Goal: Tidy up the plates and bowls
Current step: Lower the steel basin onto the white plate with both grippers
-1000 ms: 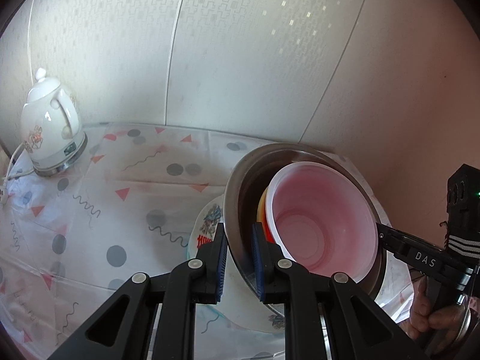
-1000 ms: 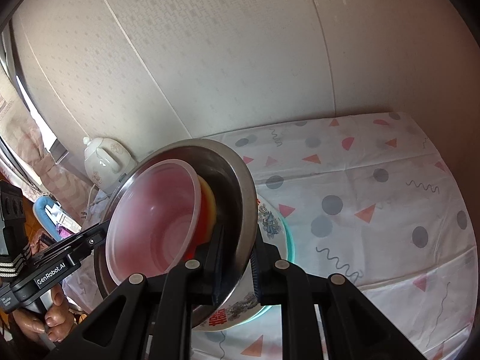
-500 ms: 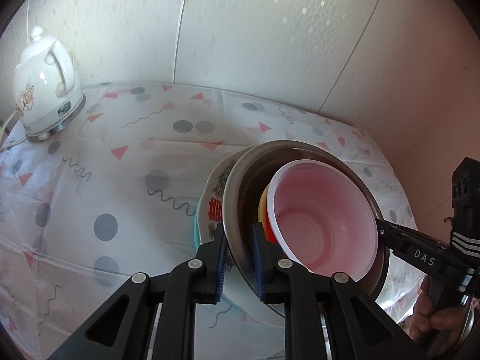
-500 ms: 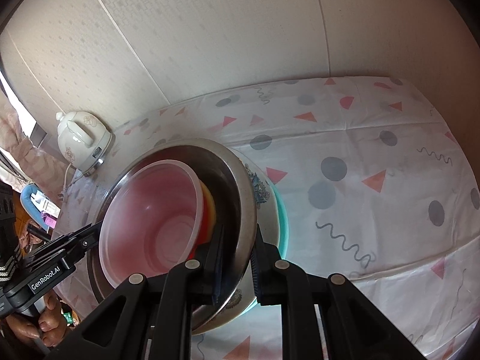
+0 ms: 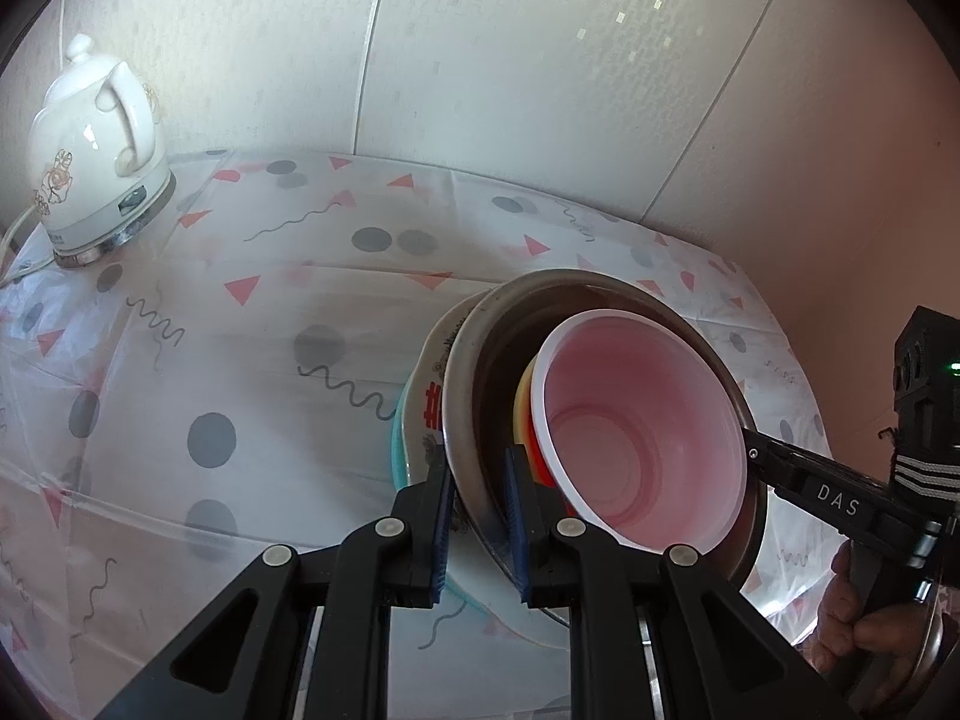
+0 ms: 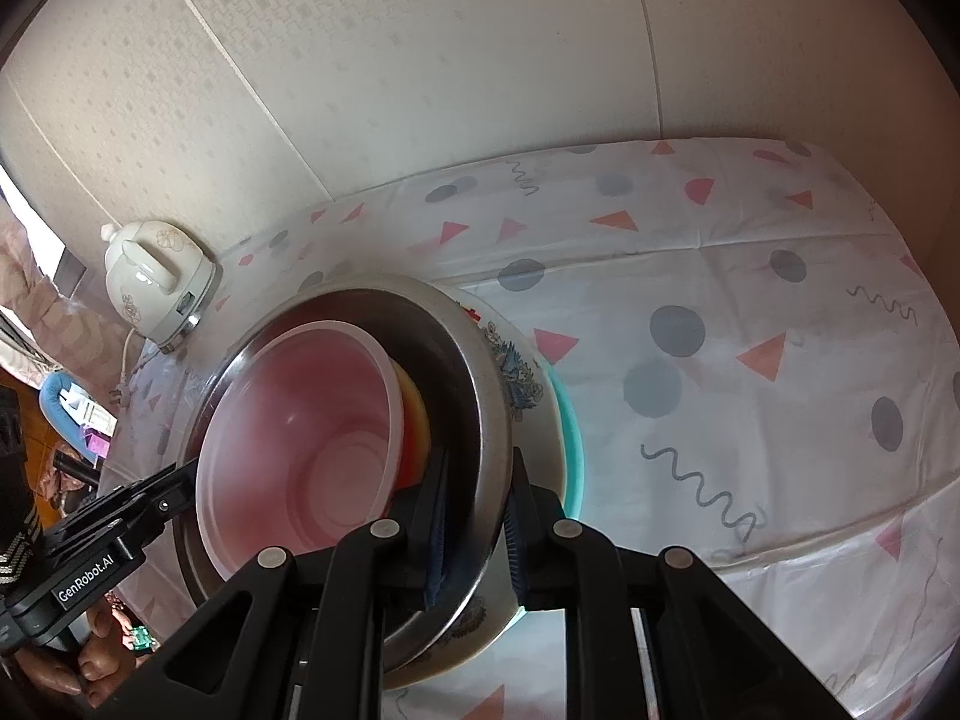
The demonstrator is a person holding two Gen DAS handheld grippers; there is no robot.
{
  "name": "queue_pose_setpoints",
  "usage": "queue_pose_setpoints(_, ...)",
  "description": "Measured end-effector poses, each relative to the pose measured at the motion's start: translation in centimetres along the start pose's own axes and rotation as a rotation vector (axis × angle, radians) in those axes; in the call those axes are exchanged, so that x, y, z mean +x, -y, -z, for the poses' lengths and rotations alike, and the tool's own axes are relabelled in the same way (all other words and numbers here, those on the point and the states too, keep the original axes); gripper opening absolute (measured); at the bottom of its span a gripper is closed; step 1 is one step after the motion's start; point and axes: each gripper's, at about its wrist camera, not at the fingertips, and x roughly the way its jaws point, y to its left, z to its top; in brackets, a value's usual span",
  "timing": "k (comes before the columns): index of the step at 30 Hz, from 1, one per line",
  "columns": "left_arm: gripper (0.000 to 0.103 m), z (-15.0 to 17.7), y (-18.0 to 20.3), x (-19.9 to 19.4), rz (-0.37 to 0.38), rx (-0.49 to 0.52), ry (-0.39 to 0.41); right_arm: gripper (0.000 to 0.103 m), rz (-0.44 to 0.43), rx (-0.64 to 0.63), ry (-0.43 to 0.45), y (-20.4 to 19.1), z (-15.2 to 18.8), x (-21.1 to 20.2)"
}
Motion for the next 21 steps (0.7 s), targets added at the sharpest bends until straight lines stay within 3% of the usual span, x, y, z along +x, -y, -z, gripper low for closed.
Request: queue_pose_setpoints(21,0.018,0.80,0.52,-0.74,-0.026,0.007,0.021,0.015,-0.040,0.052,-0.001,0.29,0.58,-0.78)
